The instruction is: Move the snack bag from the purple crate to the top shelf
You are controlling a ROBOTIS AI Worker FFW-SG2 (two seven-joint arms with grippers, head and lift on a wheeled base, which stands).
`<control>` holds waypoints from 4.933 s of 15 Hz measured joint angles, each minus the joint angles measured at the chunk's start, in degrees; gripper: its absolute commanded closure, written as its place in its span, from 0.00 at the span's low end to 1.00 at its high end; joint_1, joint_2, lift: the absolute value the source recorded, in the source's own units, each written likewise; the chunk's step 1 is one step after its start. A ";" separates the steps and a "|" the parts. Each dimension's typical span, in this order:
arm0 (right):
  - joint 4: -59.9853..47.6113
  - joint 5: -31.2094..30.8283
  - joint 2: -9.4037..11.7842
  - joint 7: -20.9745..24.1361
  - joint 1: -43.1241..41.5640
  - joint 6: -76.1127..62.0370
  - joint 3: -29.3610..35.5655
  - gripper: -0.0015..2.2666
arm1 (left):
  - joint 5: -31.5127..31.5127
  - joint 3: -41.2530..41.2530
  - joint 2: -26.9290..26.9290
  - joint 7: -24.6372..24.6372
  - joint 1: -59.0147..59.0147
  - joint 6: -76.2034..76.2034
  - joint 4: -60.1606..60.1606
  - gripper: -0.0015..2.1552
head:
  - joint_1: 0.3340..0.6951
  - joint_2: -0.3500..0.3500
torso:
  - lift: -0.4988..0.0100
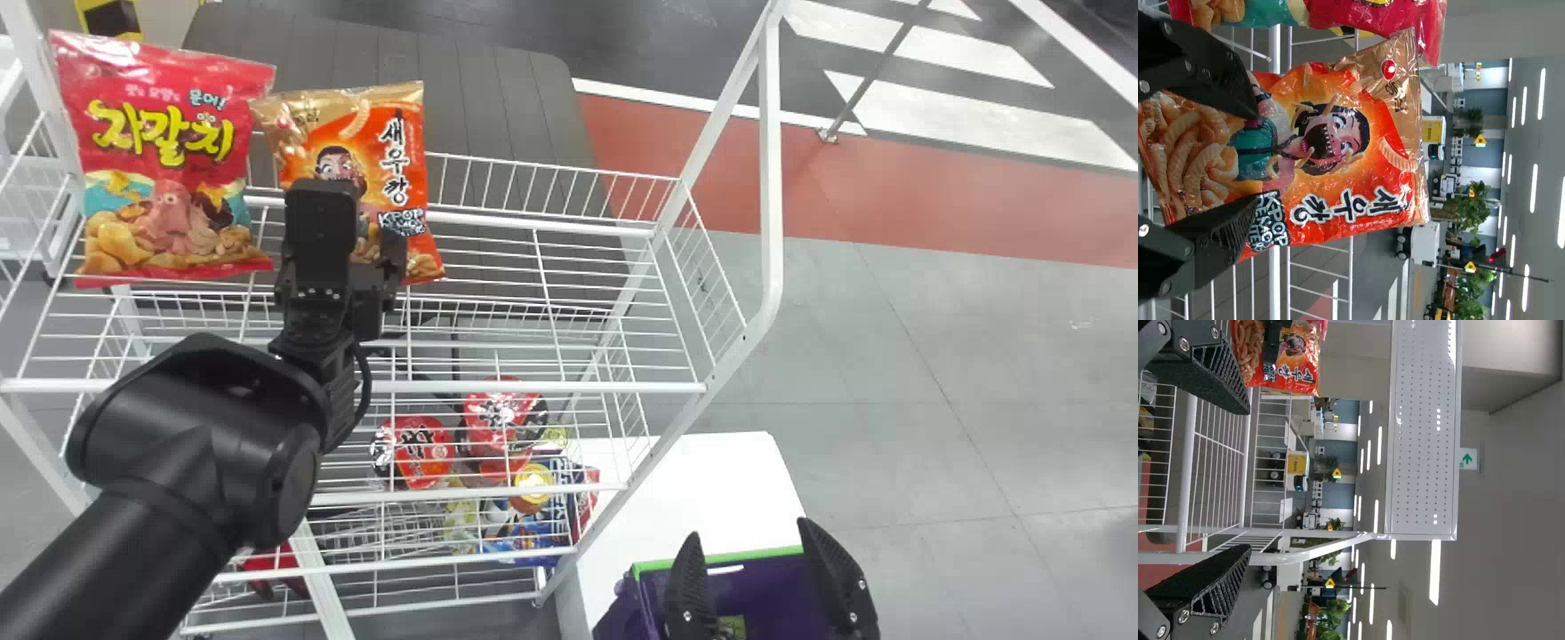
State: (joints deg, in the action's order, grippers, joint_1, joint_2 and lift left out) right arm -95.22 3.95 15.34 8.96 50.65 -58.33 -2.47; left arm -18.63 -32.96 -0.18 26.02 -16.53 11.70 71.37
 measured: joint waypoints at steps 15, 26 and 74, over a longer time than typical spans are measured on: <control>1.91 0.00 0.12 0.00 -0.84 -4.71 -1.04 0.04 | 6.76 -1.12 0.00 0.95 4.08 -0.84 3.70 0.64 | 1.00 0.01 | 0.99; 2.63 -0.98 -0.21 0.00 -0.89 -8.01 -1.57 0.04 | 12.96 -0.84 0.00 -1.26 3.88 -6.63 0.55 0.64 | 1.00 0.02 | 0.99; -25.53 0.68 0.16 -10.96 1.05 24.83 7.41 0.05 | 24.78 19.85 -5.34 -12.85 45.31 0.19 52.90 0.04 | 1.00 0.29 | 0.99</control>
State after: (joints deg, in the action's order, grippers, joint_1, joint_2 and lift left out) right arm -120.74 4.64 15.50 -2.00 51.70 -33.50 4.94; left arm 6.15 -13.11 -5.52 13.18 28.78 11.89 124.27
